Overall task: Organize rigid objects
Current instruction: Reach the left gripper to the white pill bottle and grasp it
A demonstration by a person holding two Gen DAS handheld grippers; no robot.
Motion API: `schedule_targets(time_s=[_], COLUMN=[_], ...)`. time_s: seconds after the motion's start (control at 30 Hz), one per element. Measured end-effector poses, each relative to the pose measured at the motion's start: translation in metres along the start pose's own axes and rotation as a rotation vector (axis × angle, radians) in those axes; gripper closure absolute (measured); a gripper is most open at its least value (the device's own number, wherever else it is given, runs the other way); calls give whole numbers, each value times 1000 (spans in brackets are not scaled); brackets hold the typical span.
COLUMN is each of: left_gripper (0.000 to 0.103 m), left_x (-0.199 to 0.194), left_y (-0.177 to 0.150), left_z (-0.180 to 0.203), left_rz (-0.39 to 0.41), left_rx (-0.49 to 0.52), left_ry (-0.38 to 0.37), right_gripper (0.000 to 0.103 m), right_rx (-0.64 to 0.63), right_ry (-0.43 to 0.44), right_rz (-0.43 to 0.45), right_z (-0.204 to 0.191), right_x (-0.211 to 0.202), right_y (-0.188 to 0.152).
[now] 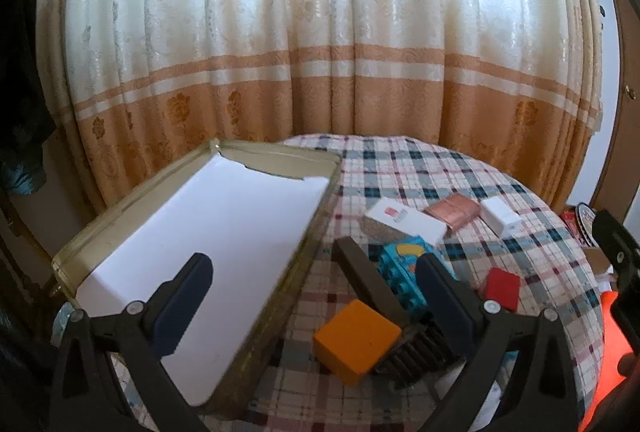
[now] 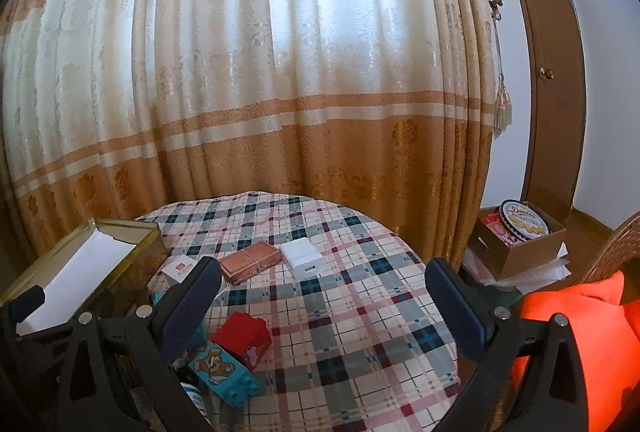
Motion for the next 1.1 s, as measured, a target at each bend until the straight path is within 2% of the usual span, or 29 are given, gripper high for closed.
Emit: schedule_targets(time_s=[0.17, 0.3, 0.43, 0.53, 0.63, 0.73, 0.83, 0.93, 1.03, 1.1], left_gripper=[0, 1, 11, 14, 33, 39, 50, 51, 61, 63], left_x=[-6, -3, -1, -7, -11, -7, -6, -8, -4, -1], left_y=[-11, -15, -22, -28, -32, -35, -40, -43, -45, -46], left_z=[10, 15, 18, 23, 30, 35, 44, 51, 57, 62], left_rz=[-61, -147, -241, -264, -296, -348, -388, -393, -417, -433], left_rx=[72, 102, 120, 154, 195, 200, 231, 259, 279, 292], left_ry=[-53, -116, -209, -241, -277, -338, -370, -374, -392, -399], right_gripper=[0, 0, 0, 0, 0, 0, 0, 0, 0, 0], right_rx=[-23, -3, 41, 57, 59, 52, 51, 63, 74, 74], right_ry=[-37, -64, -61, -59, -75, -73, -70, -69, -64, -63], right_rz=[25, 36, 14, 4, 13, 13, 11, 4, -3, -10], right_z=[7, 22, 37, 41, 41, 40, 40, 44, 46, 45], right_x=[-8, -12, -8, -6, -7, -8, -7, -5, -3, -2], right_y=[-1, -3, -3, 0, -2, -2, -2, -2, -2, -3])
Point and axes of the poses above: each gripper's, at about its wrist camera, not at the fingertips, and x roughly the way its jaws point, z to its right, y to its top, the point moved 1 cm from there along x, roughly the way its jaws point, and after that the axes turned 15 degrees about -z, right-handed, at the moved point
